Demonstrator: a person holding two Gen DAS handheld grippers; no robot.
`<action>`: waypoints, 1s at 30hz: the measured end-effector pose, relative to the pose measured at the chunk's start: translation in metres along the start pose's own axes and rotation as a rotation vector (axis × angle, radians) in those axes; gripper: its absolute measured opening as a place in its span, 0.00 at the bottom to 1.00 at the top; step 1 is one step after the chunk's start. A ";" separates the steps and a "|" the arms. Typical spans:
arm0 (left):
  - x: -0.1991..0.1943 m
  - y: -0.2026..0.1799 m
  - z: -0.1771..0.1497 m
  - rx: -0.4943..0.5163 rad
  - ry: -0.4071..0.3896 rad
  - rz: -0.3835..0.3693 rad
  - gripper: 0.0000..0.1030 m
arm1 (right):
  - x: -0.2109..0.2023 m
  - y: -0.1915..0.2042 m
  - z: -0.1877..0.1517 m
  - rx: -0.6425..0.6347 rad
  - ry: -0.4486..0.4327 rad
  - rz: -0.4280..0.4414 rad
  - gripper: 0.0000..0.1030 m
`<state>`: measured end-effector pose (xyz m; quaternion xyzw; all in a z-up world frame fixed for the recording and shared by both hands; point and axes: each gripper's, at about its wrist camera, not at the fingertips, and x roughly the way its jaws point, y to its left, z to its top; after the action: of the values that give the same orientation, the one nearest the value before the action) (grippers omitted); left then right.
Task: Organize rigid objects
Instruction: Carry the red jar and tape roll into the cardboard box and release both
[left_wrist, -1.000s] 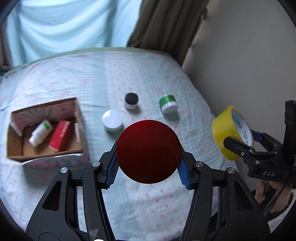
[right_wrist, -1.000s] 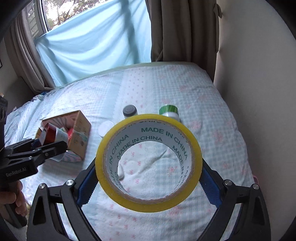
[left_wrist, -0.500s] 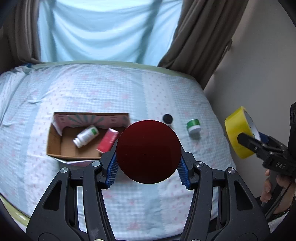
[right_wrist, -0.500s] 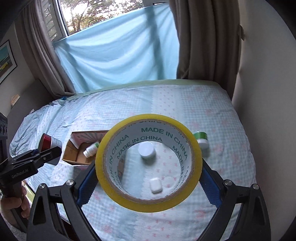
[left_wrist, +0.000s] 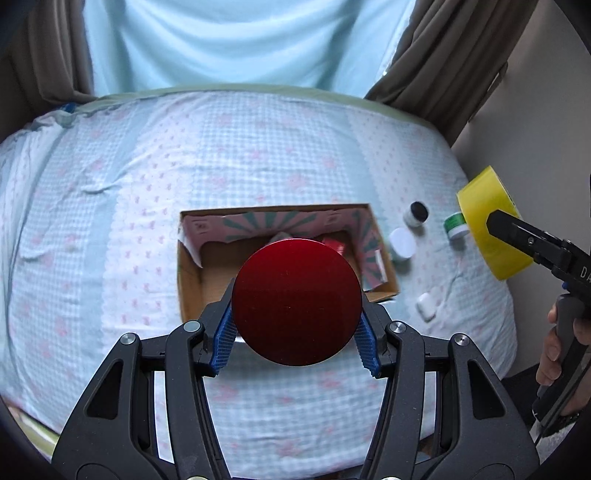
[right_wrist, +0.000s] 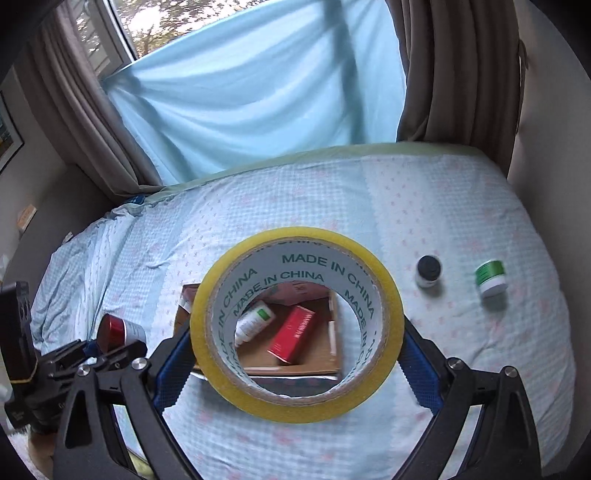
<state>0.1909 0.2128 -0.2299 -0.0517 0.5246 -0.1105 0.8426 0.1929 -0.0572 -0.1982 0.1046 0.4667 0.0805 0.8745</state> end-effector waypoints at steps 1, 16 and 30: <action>0.007 0.006 0.002 0.009 0.012 -0.004 0.50 | 0.012 0.007 -0.001 0.015 0.012 -0.004 0.93; 0.115 0.063 0.029 -0.040 0.152 -0.012 0.50 | 0.144 0.066 -0.009 -0.201 0.220 -0.032 0.93; 0.204 0.080 0.055 0.016 0.247 0.020 0.50 | 0.231 0.093 -0.048 -0.624 0.333 0.035 0.93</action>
<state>0.3375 0.2392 -0.3999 -0.0255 0.6238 -0.1119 0.7731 0.2762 0.0922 -0.3846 -0.1740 0.5540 0.2501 0.7748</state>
